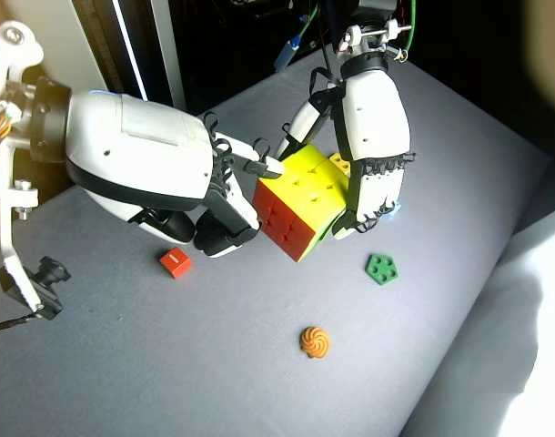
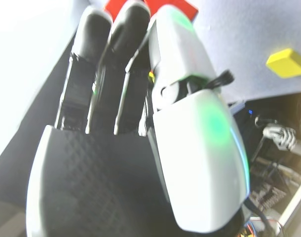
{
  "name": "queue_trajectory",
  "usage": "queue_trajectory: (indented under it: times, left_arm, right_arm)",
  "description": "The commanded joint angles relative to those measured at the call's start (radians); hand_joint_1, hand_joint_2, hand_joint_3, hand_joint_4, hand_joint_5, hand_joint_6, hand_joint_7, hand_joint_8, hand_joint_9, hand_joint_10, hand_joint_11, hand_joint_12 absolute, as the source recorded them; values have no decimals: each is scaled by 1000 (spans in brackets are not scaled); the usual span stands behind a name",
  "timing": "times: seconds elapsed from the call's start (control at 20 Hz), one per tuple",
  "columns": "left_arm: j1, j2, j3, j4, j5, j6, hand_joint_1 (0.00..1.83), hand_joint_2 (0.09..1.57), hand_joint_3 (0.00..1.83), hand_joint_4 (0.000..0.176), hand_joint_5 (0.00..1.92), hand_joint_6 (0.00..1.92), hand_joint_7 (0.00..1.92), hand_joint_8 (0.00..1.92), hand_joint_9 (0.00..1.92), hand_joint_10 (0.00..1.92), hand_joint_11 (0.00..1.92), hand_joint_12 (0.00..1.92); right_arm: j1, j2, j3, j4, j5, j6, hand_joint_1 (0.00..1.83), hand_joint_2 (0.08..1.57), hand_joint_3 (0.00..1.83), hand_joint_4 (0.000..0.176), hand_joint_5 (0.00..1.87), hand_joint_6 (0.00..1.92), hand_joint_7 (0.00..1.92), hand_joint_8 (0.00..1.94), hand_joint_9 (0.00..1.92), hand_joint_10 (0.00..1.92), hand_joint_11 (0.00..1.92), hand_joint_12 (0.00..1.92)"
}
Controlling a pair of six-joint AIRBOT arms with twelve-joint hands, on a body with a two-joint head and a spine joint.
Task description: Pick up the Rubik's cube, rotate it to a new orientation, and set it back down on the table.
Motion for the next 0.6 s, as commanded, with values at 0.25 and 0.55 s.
queue_trajectory:
  times: [0.25, 0.55]
  left_arm:
    - [-31, 4, 10, 44, 18, -8, 1255, 1145, 0, 0, 996, 783, 890, 1382, 731, 1408, 502, 1670]
    - [-37, 4, 13, 34, 18, 2, 1333, 1165, 1, 0, 948, 895, 857, 1331, 712, 1458, 507, 1688]
  right_arm:
    - [-42, -3, -2, 29, 19, -7, 1361, 1142, 9, 64, 134, 0, 885, 1234, 934, 1683, 644, 1836]
    - [-43, -25, -1, 40, 12, -16, 1356, 1154, 8, 92, 18, 1, 862, 1276, 999, 1862, 680, 1895]
